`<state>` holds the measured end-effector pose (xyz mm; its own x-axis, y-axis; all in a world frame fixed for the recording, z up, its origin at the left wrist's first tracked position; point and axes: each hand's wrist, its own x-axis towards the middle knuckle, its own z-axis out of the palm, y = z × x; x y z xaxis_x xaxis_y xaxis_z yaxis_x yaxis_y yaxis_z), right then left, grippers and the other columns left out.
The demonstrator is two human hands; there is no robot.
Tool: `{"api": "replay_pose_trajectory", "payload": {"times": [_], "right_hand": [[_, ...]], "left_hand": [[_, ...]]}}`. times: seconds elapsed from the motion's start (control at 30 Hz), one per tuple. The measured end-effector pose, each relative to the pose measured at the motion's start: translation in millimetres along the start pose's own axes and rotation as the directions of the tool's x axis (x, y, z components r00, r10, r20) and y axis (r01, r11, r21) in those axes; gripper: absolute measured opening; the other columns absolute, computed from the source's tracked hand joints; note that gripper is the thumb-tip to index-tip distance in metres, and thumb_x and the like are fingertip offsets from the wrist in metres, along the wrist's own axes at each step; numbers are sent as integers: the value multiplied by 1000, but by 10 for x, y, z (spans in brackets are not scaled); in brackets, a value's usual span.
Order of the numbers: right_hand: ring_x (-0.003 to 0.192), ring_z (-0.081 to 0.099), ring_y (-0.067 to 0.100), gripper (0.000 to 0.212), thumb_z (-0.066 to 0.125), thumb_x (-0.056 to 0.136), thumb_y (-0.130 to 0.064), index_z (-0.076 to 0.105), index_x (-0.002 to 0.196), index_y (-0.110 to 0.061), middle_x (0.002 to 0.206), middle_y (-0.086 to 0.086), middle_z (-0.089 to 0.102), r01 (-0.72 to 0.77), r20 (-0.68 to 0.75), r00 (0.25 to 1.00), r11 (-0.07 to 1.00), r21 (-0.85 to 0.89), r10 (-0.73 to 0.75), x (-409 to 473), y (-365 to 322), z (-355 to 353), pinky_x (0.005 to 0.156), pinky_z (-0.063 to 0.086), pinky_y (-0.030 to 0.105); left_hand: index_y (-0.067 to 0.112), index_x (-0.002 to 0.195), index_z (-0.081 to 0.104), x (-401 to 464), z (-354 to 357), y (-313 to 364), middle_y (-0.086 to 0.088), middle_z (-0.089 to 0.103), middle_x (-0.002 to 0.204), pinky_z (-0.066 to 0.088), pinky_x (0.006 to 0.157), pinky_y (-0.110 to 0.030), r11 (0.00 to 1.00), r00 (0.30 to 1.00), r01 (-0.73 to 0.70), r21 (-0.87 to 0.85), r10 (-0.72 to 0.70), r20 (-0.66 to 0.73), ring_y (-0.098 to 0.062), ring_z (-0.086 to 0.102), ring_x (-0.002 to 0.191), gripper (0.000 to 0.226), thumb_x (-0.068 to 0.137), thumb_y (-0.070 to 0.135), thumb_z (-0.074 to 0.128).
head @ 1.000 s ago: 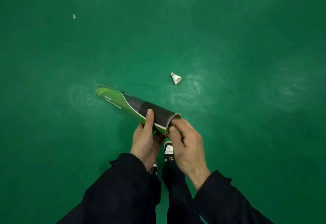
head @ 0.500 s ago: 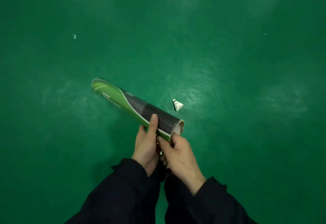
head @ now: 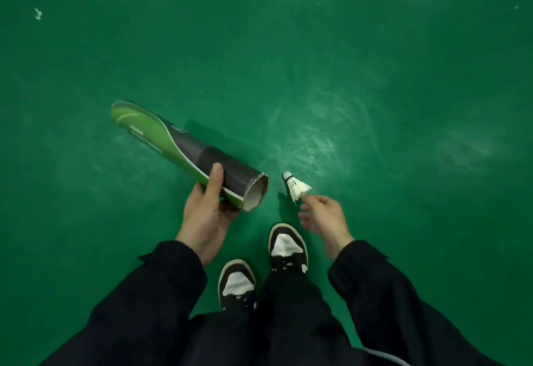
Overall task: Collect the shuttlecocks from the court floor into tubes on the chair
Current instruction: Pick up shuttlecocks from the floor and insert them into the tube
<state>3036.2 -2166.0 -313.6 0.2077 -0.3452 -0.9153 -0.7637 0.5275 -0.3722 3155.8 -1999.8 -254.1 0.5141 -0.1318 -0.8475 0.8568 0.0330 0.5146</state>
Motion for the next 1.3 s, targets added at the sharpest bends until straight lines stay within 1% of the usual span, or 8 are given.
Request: {"api": "replay_pose_trajectory", "payload": {"times": [0.23, 0.47, 0.57, 0.67, 0.8, 0.97, 1.1, 1.3], "right_hand": [[57, 50, 14, 15, 72, 95, -20, 61, 105, -15, 77, 6, 59, -109, -211, 966, 974, 199, 151, 1053, 220, 443, 49, 41, 28], [55, 53, 21, 3, 66, 96, -12, 65, 94, -11, 87, 8, 69, 359, -185, 921, 932, 56, -343, -763, -493, 104, 48, 51, 28], [54, 57, 30, 4, 67, 92, -28, 64, 90, -25, 73, 5, 67, 564, -66, 817, 817, -116, -573, -1912, -929, -105, 46, 46, 37], [53, 54, 8, 10, 64, 91, -40, 65, 97, -32, 72, -13, 66, 658, 135, 746, 690, -303, -652, -2838, -1364, -193, 48, 44, 27], [53, 51, 3, 20, 57, 97, -40, 64, 113, -31, 72, -21, 59, 734, 358, 667, 494, -466, -654, -3736, -2053, -192, 56, 41, 28], [70, 68, 14, 30, 46, 97, -55, 56, 107, -29, 86, -1, 70, 776, 601, 624, 483, -405, -499, -4529, -3048, -67, 68, 57, 46], [81, 71, 20, 57, 41, 84, -75, 62, 111, -30, 91, 0, 73, 788, 670, 599, 470, -397, -439, -4898, -3616, 334, 72, 60, 51], [74, 68, 19, 22, 61, 87, -45, 63, 106, -34, 90, -7, 67, 877, 586, 478, 326, -352, -654, -5063, -4049, 1120, 67, 59, 45]], "left_hand": [[6, 139, 52, 678, 7, -55, -5, 79, 113, 61, 86, -35, 998, 999, 37, 40, -37, -12, -15, 76, 99, 53, 98, 40, 59], [6, 140, 53, -222, 182, 437, -1, 80, 107, 61, 76, -31, 993, 987, 114, 22, -111, -115, -13, 77, 94, 51, 102, 40, 58], [0, 140, 55, -957, 409, 876, -13, 75, 123, 62, 77, -34, 990, 977, 136, -37, -140, -164, -21, 73, 103, 58, 100, 43, 60], [-9, 140, 54, -1749, 702, 1406, -26, 65, 135, 63, 84, -38, 986, 984, 130, -108, -141, -107, -30, 68, 109, 72, 95, 47, 62], [-9, 135, 59, -2674, 1062, 2186, -27, 68, 130, 64, 80, -34, 987, 995, 93, -128, -98, -36, -31, 71, 104, 76, 87, 50, 65], [-4, 137, 58, -3429, 1199, 3170, -21, 72, 125, 63, 77, -35, 981, 997, -72, -178, 68, -29, -30, 74, 101, 75, 88, 53, 65], [6, 135, 58, -3747, 1075, 3720, -20, 73, 124, 63, 85, -43, 970, 986, -164, -181, 154, -67, -34, 73, 110, 60, 95, 52, 61], [-2, 136, 59, -3543, 678, 4419, -26, 69, 129, 57, 95, -51, 901, 965, -259, -347, 226, -135, -37, 70, 101, 77, 88, 57, 67]]}}
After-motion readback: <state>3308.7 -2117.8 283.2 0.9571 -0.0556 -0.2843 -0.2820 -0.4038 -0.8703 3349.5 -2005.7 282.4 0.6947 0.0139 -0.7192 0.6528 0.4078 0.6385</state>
